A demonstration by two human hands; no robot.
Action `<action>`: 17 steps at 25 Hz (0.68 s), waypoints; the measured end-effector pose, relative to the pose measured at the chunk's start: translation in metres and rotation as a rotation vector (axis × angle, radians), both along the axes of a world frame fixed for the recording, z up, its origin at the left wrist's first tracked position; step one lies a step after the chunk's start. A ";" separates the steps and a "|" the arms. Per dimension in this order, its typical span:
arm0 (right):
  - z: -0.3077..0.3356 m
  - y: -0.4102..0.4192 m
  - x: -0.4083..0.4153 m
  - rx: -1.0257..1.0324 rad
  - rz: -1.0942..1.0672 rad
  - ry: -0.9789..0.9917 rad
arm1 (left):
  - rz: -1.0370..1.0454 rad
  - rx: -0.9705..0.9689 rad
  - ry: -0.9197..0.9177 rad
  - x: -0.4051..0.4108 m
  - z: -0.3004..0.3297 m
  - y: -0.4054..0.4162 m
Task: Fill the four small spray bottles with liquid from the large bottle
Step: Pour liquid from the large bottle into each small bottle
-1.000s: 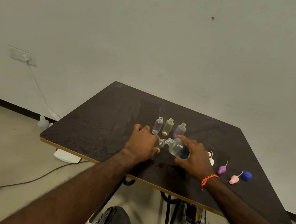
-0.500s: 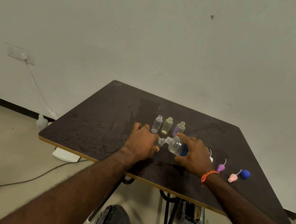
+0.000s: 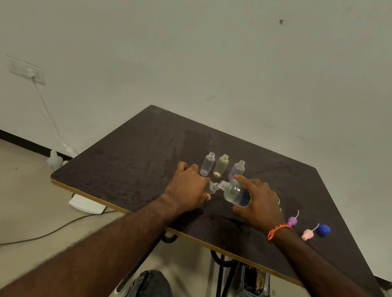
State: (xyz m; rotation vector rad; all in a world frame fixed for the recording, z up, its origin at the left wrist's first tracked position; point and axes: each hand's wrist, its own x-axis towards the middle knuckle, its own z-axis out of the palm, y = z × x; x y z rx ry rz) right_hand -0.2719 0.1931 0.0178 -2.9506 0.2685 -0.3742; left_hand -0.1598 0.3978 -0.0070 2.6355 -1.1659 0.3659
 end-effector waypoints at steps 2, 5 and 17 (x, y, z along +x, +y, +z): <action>0.000 0.000 0.000 -0.003 0.000 0.001 | 0.003 0.001 -0.004 0.000 -0.001 0.000; 0.002 -0.001 0.000 -0.004 0.002 0.005 | 0.003 0.008 -0.005 0.000 0.000 0.000; 0.008 -0.001 -0.002 -0.043 -0.001 0.017 | 0.002 0.019 -0.011 0.000 0.000 0.000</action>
